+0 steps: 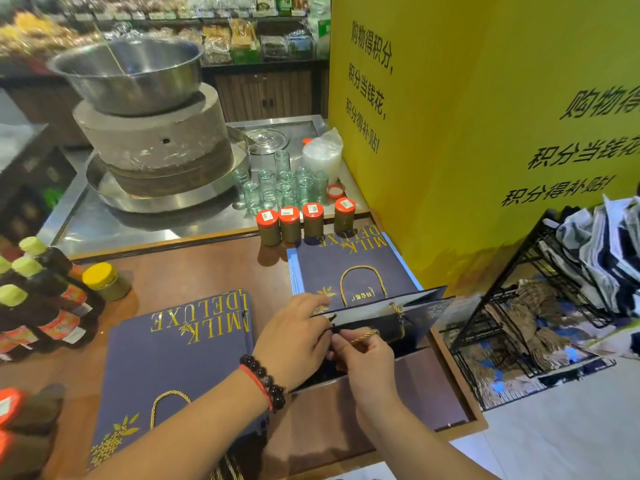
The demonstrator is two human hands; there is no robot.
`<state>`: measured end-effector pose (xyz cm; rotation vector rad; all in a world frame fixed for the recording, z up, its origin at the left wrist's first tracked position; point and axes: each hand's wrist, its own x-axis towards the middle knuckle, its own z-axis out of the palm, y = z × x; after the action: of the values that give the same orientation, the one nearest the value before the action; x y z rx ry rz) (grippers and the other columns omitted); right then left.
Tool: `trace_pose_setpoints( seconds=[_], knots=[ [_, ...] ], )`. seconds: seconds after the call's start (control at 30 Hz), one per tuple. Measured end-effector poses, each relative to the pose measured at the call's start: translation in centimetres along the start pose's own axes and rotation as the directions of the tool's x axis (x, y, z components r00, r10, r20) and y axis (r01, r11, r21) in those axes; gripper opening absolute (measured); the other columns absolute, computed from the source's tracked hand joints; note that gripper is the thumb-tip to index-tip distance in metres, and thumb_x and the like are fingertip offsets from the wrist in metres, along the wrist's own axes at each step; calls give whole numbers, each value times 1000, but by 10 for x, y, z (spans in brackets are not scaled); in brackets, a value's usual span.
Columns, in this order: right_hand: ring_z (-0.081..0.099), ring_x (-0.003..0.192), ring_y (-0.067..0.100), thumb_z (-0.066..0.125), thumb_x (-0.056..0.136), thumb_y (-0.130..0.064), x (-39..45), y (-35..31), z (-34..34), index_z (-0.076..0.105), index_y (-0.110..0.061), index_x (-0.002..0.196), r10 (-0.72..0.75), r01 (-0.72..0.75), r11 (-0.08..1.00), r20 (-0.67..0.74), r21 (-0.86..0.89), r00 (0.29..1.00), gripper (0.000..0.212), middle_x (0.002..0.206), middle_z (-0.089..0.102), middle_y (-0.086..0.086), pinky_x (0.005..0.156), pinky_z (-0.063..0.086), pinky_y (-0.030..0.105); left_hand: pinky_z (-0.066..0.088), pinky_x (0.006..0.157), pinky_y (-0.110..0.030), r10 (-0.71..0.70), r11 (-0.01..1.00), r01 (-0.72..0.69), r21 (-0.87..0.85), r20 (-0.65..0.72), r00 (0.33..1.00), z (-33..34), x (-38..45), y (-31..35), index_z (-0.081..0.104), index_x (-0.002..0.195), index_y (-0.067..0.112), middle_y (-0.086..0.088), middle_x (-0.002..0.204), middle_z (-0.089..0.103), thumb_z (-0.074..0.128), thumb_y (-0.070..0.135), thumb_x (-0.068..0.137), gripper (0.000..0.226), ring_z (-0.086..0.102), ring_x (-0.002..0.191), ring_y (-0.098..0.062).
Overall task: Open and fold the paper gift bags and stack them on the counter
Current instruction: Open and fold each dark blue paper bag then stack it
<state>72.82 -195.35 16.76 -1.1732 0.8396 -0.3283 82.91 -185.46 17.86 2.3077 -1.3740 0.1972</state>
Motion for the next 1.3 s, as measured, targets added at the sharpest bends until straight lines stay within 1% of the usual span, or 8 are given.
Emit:
trace_pose_setpoints(
  seconds=[0.4,0.63,0.77,0.87,0.93,1.0,1.1,1.3],
  knots=[
    [63,74,18,51,97,-8,-8,-9,-4,73,-6,98,74,-85,975,63,206,995,22,83,71,13,61,47,26,52,75,-26,-38,993,42,110,-37,999,1,4,4,72,70,21,5,110,65,82,38,67,20,57,102,-15],
    [61,69,14,51,96,-8,-13,-6,-12,71,-10,91,92,-86,995,95,-59,991,21,84,73,8,55,45,23,51,67,-28,6,995,6,98,-122,993,1,5,8,71,63,18,2,104,67,85,26,63,17,57,96,-17],
    [58,63,9,59,90,-12,-21,-17,-30,68,-20,66,-276,293,841,104,-455,955,27,66,66,-2,57,42,19,50,65,-28,11,997,-2,77,-118,993,0,5,10,72,62,17,1,101,67,89,26,60,19,61,90,-19],
    [54,64,12,53,86,-28,-15,-49,-32,63,-19,67,-620,602,500,228,-623,751,23,66,61,-5,58,43,27,46,64,-30,84,995,-74,72,-152,985,4,2,8,73,71,15,0,102,64,84,19,64,13,56,89,-19],
    [53,71,16,44,88,-36,-7,-71,-24,62,-18,73,-520,584,187,424,-790,741,29,73,60,-3,62,41,33,40,65,-29,129,990,-118,71,-184,974,7,0,6,74,78,15,-1,101,64,77,19,71,9,53,87,-21],
    [54,79,22,41,94,-37,4,-83,-17,60,-18,81,-216,457,-14,449,-889,867,31,81,60,-1,66,41,33,37,63,-30,168,985,-155,77,-217,962,8,-2,7,72,72,14,-2,100,63,70,20,76,8,54,82,-23],
    [57,81,25,43,95,-36,17,-83,-10,63,-15,83,87,381,64,386,-922,919,31,83,60,3,66,44,33,39,62,-29,177,984,-166,65,-233,956,9,-5,10,72,69,13,-1,99,66,62,23,81,19,54,83,-22],
    [60,80,28,54,86,-27,24,-74,-7,67,-12,77,137,364,173,388,-915,911,23,74,59,7,64,47,35,44,66,-31,52,997,-65,-46,-232,971,15,-12,10,72,77,14,5,99,63,57,26,74,19,56,84,-18]
  ],
)
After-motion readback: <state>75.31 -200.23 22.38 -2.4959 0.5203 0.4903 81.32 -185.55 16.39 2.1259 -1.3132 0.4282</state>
